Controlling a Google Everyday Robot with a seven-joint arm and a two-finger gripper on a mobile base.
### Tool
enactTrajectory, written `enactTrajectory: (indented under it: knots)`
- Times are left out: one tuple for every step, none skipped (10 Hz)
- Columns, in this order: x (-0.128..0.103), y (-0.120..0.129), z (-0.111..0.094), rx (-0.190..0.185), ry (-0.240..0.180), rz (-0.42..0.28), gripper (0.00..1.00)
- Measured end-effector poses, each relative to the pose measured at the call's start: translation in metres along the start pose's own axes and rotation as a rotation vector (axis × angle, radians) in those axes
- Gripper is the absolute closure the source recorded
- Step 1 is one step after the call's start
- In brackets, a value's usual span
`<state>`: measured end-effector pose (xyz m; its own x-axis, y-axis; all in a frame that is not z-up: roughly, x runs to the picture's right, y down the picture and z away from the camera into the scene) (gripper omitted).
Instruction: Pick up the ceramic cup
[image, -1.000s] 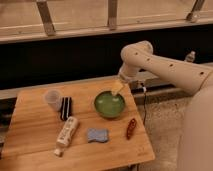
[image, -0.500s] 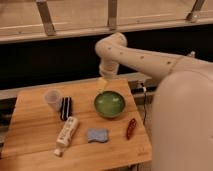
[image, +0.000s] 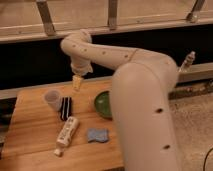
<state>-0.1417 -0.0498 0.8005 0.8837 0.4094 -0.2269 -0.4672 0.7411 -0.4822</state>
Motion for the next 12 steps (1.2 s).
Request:
enactTrajectory:
  knots:
    - [-0.026,0.006,-0.002,0.002,-0.001,0.031,0.20]
    - [-0.054,0.008,-0.003,0.008,0.003,0.064,0.20]
    - [-0.069,0.012,-0.005,0.006,0.006,0.082,0.20]
    - [-0.074,0.012,-0.005,0.009,0.009,0.091,0.20]
    - [-0.076,0.013,-0.006,0.007,0.008,0.092,0.20]
    - [-0.074,0.011,-0.005,0.006,0.010,0.096,0.20]
    - [-0.072,0.011,-0.004,-0.002,0.010,0.093,0.20]
    - [-0.074,0.018,0.003,-0.049,0.003,0.061,0.20]
    - [-0.074,0.028,0.014,-0.099,-0.011,0.034,0.20]
    - [-0.071,0.037,0.028,-0.141,-0.021,0.018,0.20]
    - [-0.070,0.046,0.040,-0.175,-0.030,0.009,0.20]
    - [-0.071,0.061,0.051,-0.218,-0.042,-0.003,0.20]
